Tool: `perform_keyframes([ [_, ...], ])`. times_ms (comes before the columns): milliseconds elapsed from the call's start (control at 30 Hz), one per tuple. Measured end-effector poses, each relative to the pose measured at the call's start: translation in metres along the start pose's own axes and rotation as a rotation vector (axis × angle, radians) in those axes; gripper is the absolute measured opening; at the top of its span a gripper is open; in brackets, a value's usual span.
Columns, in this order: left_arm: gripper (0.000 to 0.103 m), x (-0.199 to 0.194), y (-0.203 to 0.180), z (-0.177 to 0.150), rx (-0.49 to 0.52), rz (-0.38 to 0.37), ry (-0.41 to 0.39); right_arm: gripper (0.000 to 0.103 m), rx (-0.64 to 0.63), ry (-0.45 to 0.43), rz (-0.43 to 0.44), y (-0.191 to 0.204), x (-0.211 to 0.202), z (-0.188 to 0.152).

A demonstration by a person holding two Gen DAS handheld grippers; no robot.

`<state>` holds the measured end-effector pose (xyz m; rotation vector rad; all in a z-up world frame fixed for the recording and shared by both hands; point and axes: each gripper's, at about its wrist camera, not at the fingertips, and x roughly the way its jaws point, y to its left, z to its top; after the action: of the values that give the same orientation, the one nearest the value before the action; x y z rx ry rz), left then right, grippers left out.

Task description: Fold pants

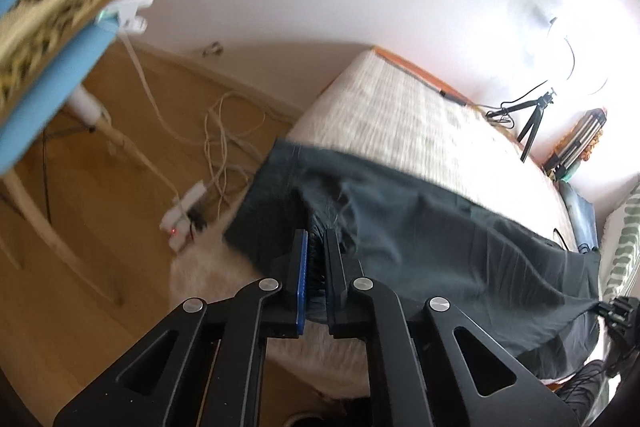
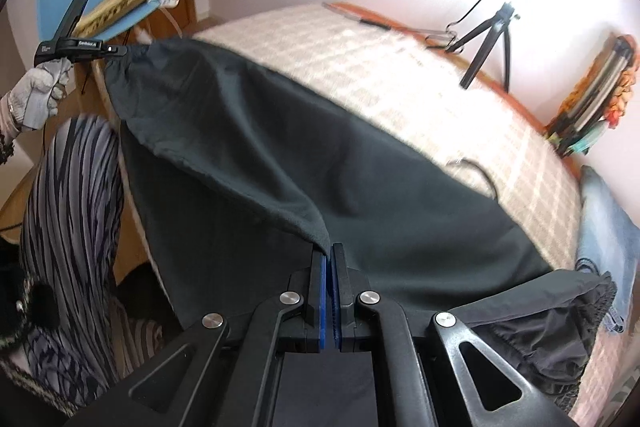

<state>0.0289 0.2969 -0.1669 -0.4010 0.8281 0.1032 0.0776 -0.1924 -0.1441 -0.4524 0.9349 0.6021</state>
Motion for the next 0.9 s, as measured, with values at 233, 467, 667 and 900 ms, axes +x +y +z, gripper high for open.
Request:
perform_keyframes([
  [233, 0.003, 0.001, -0.005, 0.039, 0.020, -0.023, -0.038, 0.000, 0.042, -0.080, -0.026, -0.002, -0.023, 0.019],
  [467, 0.035, 0.016, 0.006, 0.040, -0.055, -0.067, 0.051, 0.004, 0.001, 0.004, 0.051, 0.002, -0.014, 0.020],
  [667, 0.037, 0.013, 0.021, 0.006, -0.110, -0.065, 0.078, 0.035, -0.046, 0.033, 0.187, 0.018, -0.013, 0.030],
  [900, 0.039, 0.001, 0.036, -0.038, -0.207, -0.072, 0.093, 0.036, -0.067, -0.067, 0.333, 0.040, 0.007, 0.109],
])
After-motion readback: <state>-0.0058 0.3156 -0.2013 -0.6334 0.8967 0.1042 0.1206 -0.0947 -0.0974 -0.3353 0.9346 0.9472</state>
